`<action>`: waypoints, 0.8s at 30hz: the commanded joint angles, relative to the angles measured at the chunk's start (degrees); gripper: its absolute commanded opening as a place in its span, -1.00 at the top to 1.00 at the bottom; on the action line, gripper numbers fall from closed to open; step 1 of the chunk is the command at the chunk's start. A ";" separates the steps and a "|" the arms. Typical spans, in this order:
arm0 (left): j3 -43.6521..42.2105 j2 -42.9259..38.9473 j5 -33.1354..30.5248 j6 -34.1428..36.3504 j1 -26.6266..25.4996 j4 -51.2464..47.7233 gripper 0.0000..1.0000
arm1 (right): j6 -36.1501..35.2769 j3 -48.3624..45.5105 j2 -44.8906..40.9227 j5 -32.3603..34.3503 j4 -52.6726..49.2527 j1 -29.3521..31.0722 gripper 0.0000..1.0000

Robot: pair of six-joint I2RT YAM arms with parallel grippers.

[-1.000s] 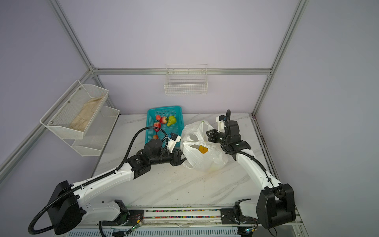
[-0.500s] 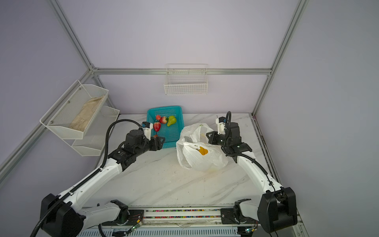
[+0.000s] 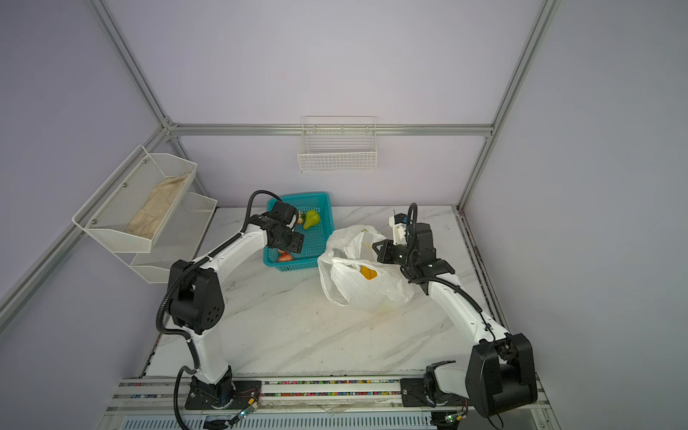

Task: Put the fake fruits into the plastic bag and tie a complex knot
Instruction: 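Move left gripper back into the basket and grasp a red strawberry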

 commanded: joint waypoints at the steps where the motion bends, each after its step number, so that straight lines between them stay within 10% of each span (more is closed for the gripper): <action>1: 9.38 3.43 -1.23 1.30 0.56 -8.69 -0.56 | -1.06 -0.73 0.43 -1.08 2.55 -0.19 0.87; 24: 15.05 16.65 1.32 -1.32 1.54 -10.70 -0.42 | -1.60 -3.85 -0.42 -1.53 3.95 -0.24 0.87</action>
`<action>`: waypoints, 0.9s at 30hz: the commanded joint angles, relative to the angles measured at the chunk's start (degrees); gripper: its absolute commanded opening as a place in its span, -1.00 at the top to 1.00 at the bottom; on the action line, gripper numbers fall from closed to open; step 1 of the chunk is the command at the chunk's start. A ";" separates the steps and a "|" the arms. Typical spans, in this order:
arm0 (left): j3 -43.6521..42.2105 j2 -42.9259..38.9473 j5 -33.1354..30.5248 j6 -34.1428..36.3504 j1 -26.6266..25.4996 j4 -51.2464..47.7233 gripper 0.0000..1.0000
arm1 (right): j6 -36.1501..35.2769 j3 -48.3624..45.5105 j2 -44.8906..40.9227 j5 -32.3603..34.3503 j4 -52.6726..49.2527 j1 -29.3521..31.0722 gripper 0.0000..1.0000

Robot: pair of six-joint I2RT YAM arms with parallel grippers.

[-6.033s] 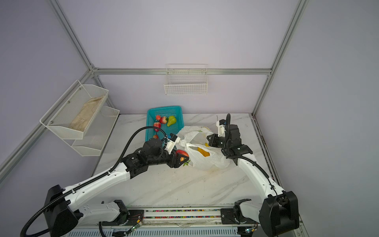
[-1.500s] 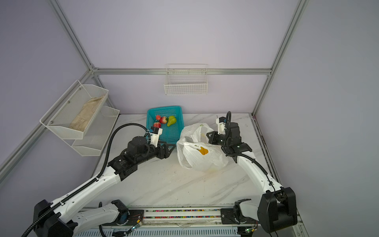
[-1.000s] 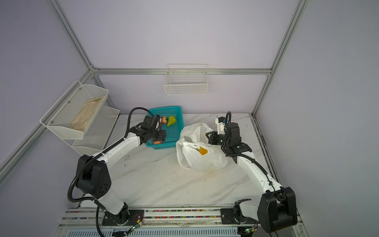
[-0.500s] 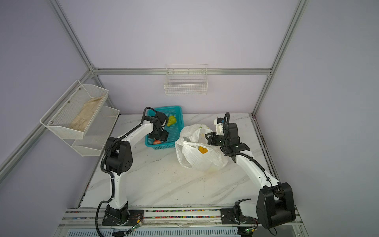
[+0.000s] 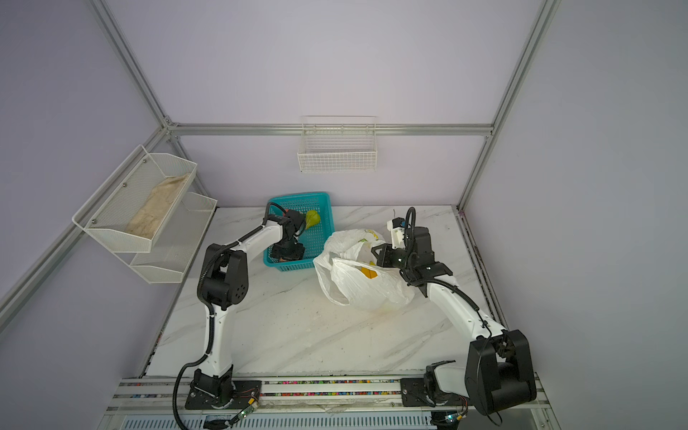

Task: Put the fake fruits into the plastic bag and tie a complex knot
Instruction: 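Move left gripper back into the basket and grasp a red strawberry, then carry the strawberry with left gripper into the bag opening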

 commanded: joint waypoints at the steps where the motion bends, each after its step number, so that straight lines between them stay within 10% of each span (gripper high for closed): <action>1: 5.36 0.07 2.11 -0.18 0.11 0.22 -0.40 | -0.47 -1.08 -0.85 -0.21 1.56 -0.21 0.87; 14: 4.33 -4.91 2.80 -0.41 0.06 2.91 0.15 | 0.30 -1.09 -1.72 0.80 0.64 -0.24 0.87; 27: -18.35 -32.67 5.67 -5.17 -2.77 14.29 0.25 | 3.33 -0.08 -2.59 3.66 0.70 -0.25 0.88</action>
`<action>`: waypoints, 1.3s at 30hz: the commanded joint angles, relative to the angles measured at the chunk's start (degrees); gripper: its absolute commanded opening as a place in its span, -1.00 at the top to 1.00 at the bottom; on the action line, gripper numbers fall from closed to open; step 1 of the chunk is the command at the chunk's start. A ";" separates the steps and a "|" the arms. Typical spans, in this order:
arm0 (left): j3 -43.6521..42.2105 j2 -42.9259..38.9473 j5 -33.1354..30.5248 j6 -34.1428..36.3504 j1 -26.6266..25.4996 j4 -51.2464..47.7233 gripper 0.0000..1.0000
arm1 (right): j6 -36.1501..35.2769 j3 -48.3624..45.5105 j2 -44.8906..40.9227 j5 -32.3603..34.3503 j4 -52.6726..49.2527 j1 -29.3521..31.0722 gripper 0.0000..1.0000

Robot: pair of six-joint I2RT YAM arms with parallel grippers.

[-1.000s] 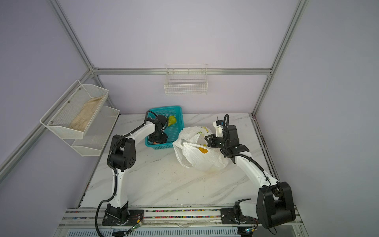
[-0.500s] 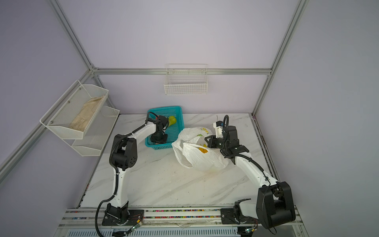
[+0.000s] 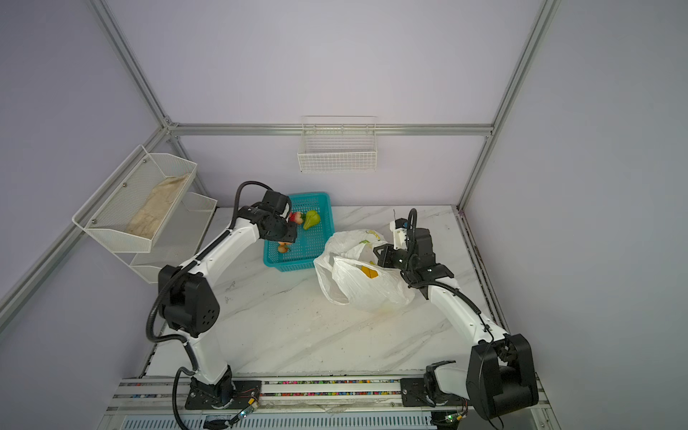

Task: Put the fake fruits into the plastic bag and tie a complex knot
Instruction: 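Carry the strawberry with left gripper into the bag opening, then release the strawberry inside the bag and pull left gripper out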

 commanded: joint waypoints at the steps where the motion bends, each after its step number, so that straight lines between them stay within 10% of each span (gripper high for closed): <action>1: -10.80 -9.24 2.17 -2.68 -2.63 4.57 0.25 | 1.37 0.93 -1.31 1.23 0.70 -0.25 0.88; 14: -34.79 -39.54 16.66 -11.37 -24.98 19.83 0.28 | 0.85 2.34 0.15 1.62 0.15 -0.26 0.89; 39: -13.90 -8.81 18.45 -6.22 -27.41 28.22 0.21 | -0.64 2.27 -2.66 -2.19 -3.48 -0.29 0.87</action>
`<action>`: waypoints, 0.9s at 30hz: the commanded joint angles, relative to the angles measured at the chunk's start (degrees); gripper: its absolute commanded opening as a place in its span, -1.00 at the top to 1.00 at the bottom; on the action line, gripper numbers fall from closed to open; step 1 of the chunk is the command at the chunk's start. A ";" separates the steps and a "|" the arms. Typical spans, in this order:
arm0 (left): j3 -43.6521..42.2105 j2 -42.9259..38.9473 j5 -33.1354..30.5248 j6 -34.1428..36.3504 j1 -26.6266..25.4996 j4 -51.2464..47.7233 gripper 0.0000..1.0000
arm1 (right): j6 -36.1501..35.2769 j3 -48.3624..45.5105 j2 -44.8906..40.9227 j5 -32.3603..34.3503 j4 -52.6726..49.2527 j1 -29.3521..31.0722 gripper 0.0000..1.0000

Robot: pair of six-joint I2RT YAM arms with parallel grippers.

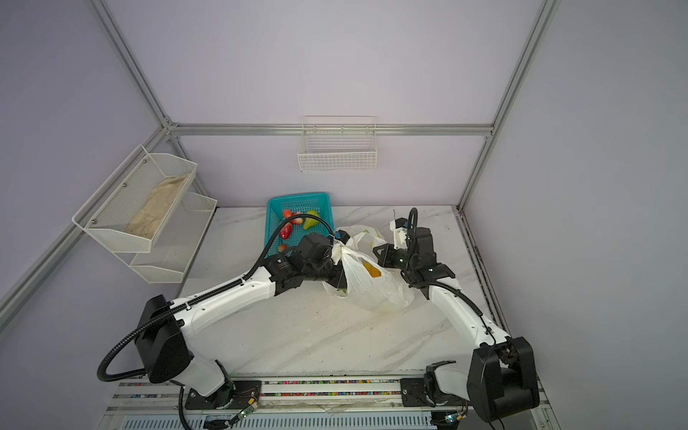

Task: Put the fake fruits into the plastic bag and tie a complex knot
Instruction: 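Release the strawberry inside the bag and pull left gripper out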

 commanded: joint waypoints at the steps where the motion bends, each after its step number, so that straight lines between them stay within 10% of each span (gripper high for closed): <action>1: 5.29 1.96 -1.01 2.08 -0.19 2.74 0.21 | -0.95 1.54 -1.54 -0.51 -1.82 -0.29 0.87; 27: -8.56 -9.19 -4.47 4.07 1.79 0.04 -0.44 | -0.53 1.64 -1.63 9.97 -3.01 -0.38 0.90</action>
